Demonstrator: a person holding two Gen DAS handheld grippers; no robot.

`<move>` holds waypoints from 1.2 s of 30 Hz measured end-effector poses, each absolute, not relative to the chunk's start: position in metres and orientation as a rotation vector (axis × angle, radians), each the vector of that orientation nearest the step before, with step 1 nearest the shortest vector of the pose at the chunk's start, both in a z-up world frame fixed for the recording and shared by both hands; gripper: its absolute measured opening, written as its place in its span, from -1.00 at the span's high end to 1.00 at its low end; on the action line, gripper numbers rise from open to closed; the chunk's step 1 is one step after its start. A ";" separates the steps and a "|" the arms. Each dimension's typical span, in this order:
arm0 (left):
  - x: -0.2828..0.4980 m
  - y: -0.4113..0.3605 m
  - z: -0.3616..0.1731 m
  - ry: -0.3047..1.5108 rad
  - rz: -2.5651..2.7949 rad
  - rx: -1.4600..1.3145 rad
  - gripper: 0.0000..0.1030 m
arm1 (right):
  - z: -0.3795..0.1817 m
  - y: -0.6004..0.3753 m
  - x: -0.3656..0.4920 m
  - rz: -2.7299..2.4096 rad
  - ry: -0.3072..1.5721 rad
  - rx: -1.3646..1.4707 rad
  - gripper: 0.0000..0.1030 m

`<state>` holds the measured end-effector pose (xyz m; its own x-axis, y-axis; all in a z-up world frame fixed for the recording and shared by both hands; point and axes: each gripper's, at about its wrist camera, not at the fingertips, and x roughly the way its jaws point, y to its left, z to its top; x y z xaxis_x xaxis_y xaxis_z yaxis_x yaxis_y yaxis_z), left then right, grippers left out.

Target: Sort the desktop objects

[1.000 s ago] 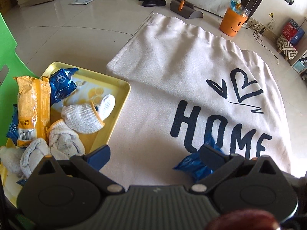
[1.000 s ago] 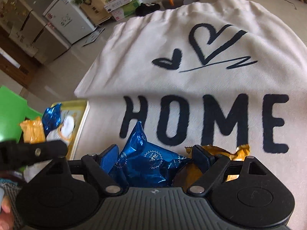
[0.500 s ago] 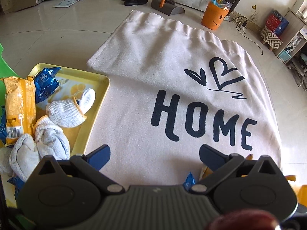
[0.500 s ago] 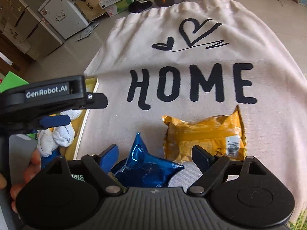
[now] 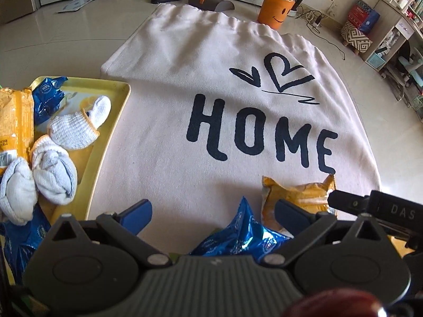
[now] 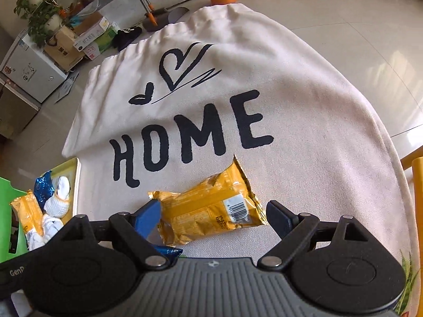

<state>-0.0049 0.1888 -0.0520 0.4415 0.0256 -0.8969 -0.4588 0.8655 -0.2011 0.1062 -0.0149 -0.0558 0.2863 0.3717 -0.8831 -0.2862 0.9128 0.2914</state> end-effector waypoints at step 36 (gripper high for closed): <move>-0.011 0.160 -0.107 1.217 0.274 -0.324 -0.99 | -0.110 0.007 0.131 0.410 1.357 0.233 -0.72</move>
<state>-0.0113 0.1601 -0.1066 0.3238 0.0331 -0.9455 -0.3760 0.9216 -0.0965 0.1311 0.0068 -0.1101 0.1561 0.4159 -0.8959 -0.1502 0.9065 0.3947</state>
